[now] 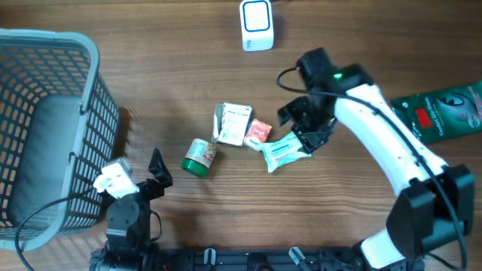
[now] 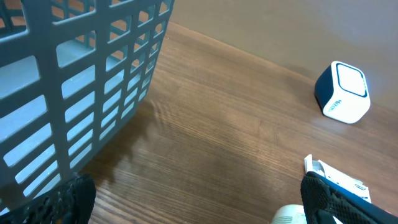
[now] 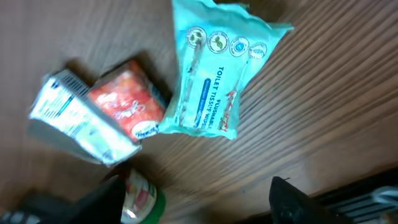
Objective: Scan the item barcode
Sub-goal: 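Grasp the mint-green wipes pack with the right gripper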
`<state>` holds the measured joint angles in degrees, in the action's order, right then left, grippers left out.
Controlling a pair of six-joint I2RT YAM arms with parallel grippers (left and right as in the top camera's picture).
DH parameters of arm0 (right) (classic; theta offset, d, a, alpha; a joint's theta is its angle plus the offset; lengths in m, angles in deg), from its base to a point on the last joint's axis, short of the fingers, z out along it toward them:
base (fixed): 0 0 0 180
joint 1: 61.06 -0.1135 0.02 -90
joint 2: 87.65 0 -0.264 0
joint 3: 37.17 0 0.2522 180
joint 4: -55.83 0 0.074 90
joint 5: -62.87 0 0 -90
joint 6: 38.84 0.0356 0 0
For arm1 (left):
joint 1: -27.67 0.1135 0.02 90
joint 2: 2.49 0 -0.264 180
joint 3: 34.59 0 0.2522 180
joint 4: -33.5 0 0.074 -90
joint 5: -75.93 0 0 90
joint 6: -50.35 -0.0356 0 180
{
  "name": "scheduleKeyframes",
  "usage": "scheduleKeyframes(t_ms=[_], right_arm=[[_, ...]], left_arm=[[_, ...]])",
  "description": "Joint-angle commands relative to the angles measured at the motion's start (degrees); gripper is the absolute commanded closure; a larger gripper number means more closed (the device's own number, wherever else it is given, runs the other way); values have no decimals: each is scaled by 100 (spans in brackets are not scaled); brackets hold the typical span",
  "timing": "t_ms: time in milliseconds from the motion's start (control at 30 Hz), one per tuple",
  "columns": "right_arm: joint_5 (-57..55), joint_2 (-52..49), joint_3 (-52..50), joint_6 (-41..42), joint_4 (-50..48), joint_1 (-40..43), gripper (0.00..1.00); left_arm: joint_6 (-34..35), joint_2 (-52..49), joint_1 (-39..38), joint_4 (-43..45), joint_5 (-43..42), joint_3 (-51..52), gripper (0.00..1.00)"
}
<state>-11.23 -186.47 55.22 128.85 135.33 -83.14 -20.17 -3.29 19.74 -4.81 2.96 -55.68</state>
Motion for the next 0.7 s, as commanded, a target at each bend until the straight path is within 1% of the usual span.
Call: scheduleKeyframes(t_ms=[0,100,167,233,333,367,400,433,500,533,667], right_arm=[[-341,-332,-33,780,-374,-20,27],[-343,-848,-33,780,-531,-20,27],[-245,-1305,-33,774,-682,-20,30],[-35,-1569,-31,658,-844,-20,32],[-72,-1777,-31,625,-857,-20,35],[-90,-1808,-33,568,-798,-20,40],[-129,-1818,-33,326,-697,-22,63],[-186,-1818,-33,326,-621,-26,74],[-216,-1818,-33,304,-498,-24,91],[-210,-1818,-33,219,-505,-24,95],[-208,-1611,24,-544,-540,-24,95]], left_arm=[[48,42,-7,9,33,13,0],[48,42,-7,9,33,13,0],[50,42,-7,9,33,13,0],[48,42,-7,9,33,13,0],[50,42,-7,9,33,13,0],[48,42,-7,9,33,13,0],[48,42,-7,9,33,13,0],[48,42,-7,9,33,13,0],[50,42,-7,9,33,13,0],[48,42,-7,9,33,13,0],[48,42,-7,9,33,13,0]])
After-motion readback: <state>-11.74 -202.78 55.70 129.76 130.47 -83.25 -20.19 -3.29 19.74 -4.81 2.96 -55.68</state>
